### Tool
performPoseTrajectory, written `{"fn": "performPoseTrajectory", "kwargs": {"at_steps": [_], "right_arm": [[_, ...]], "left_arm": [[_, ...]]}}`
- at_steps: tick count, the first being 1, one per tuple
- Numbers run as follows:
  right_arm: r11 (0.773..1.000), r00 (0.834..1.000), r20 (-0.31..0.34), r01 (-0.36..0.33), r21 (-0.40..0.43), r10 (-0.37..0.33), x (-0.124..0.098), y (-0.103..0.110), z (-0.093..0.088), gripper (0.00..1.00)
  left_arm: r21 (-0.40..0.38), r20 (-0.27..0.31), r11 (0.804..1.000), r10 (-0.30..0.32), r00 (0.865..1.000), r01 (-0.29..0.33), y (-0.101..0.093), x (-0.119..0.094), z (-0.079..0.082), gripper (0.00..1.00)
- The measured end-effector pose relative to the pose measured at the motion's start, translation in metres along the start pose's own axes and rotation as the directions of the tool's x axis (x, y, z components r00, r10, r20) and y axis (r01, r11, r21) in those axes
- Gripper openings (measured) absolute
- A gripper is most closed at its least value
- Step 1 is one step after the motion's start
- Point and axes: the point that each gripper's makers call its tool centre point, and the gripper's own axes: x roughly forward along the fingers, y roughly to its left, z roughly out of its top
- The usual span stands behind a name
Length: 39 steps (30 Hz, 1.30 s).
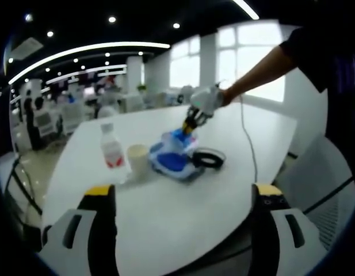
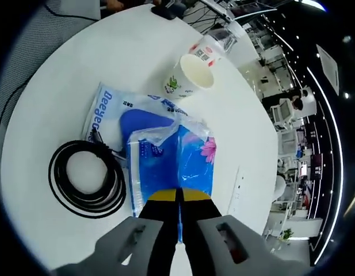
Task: Arrange the tabletop items into an orderly group along one side of the table until the central work area is clear of visible clutter.
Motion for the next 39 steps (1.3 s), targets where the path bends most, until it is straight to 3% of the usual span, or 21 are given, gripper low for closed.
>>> {"fn": "performPoseTrajectory", "kwargs": {"at_steps": [39], "right_arm": [[0.980, 0.990, -0.142, 0.006, 0.201, 0.023, -0.036, 0.046, -0.104, 0.00]], "left_arm": [[0.004, -0.024, 1.000, -0.009, 1.000, 0.010, 0.000, -0.002, -0.005, 0.94]]}}
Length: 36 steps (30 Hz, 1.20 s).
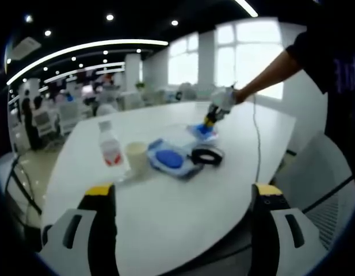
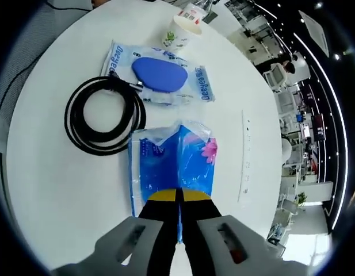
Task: Arrange the tabletop items into an orderly group along one side of the table until the central work area is clear of visible clutter.
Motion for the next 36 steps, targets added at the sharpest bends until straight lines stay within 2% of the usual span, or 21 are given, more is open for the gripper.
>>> {"fn": "performPoseTrajectory", "kwargs": {"at_steps": [9, 20, 29, 36], "right_arm": [[0.999, 0.999, -0.035, -0.015, 0.044, 0.016, 0.000, 0.010, -0.023, 0.00], [0.996, 0.998, -0.061, -0.029, 0.084, 0.034, 0.006, 0.018, -0.039, 0.00], [0.995, 0.996, -0.077, -0.042, 0.086, 0.049, 0.013, 0.026, -0.044, 0.00], [0.991, 0.994, -0.095, -0.047, 0.123, 0.058, 0.015, 0.032, -0.048, 0.00]], "left_arm": [[0.000, -0.005, 1.000, 0.000, 1.000, 0.000, 0.000, -0.001, -0.001, 0.94], [0.005, -0.018, 1.000, -0.002, 1.000, 0.002, -0.001, 0.000, -0.003, 0.94], [0.006, -0.024, 1.000, -0.001, 1.000, 0.001, -0.001, 0.000, -0.004, 0.94], [0.006, -0.024, 1.000, 0.002, 1.000, -0.002, -0.001, 0.000, -0.003, 0.94]]}}
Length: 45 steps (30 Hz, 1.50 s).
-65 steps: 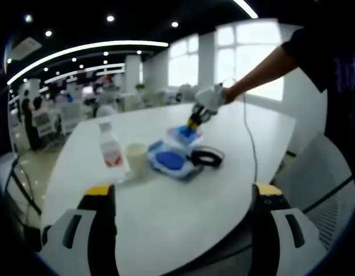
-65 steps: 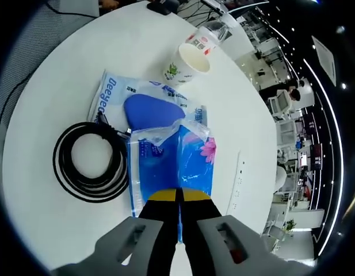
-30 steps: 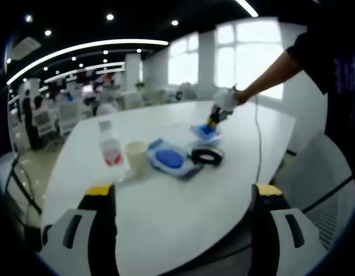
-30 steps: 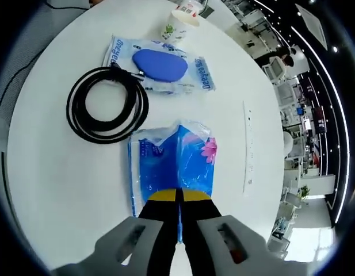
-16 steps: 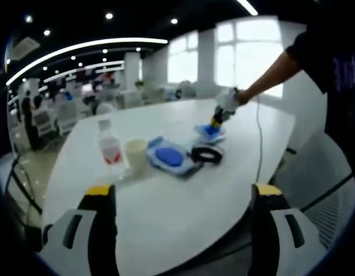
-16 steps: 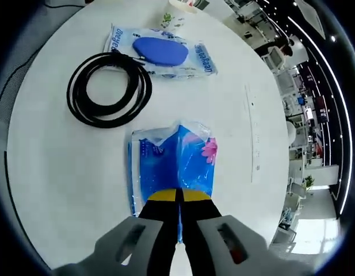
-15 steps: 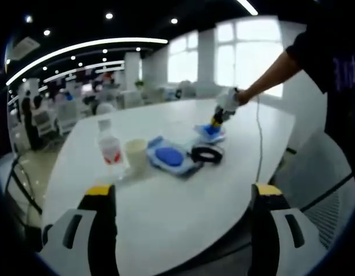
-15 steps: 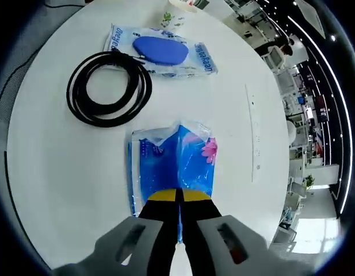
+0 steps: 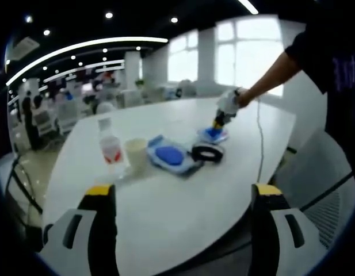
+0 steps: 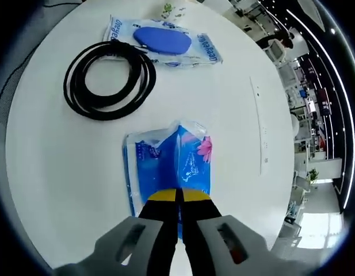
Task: Arrange the tabletop items into an orderly group along one side of the table until the central work area is clear of visible clutter.
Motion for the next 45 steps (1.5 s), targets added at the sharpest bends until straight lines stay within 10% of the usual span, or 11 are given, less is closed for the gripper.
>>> {"fn": "performPoseTrajectory", "kwargs": {"at_steps": [14, 33, 45], "right_arm": [[0.995, 1.000, 0.003, 0.002, 0.097, -0.003, 0.003, 0.002, -0.005, 0.01], [0.978, 0.989, 0.112, 0.068, 0.197, -0.092, -0.018, 0.004, 0.013, 0.44], [0.923, 0.953, 0.268, 0.030, 0.385, -0.142, -0.039, 0.021, 0.050, 0.63]], "left_arm": [[0.001, 0.003, 1.000, 0.004, 1.000, -0.004, -0.001, 0.001, 0.001, 0.94], [0.019, 0.030, 1.000, -0.002, 1.000, 0.001, -0.002, 0.002, 0.006, 1.00], [0.044, 0.031, 0.999, -0.021, 0.999, 0.020, -0.006, 0.002, 0.008, 1.00]]}}
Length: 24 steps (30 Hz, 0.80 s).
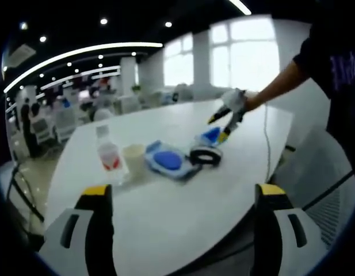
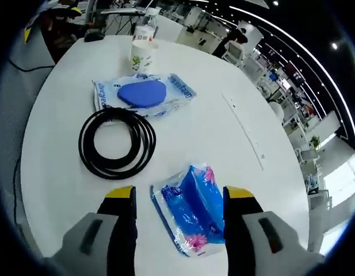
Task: Arrange the tabletop items into an orderly group along one side of the table until the central work area is clear of visible clutter.
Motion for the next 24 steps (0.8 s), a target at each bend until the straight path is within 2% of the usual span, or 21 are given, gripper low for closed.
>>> {"fn": "performPoseTrajectory", "kwargs": {"at_steps": [6, 14, 24], "right_arm": [[0.997, 0.997, 0.075, -0.019, 0.080, 0.013, -0.006, 0.020, 0.017, 0.73], [0.993, 0.991, 0.134, -0.036, 0.113, 0.021, -0.007, 0.050, 0.035, 0.82], [0.985, 0.984, 0.169, -0.076, 0.155, 0.050, 0.002, 0.077, 0.047, 0.82]], "left_arm": [[0.004, 0.002, 1.000, -0.005, 1.000, 0.005, -0.002, 0.000, 0.000, 1.00], [0.000, 0.004, 1.000, -0.007, 1.000, 0.007, -0.003, 0.000, 0.001, 1.00], [-0.001, 0.004, 1.000, -0.015, 1.000, 0.015, -0.004, -0.001, 0.000, 1.00]]}}
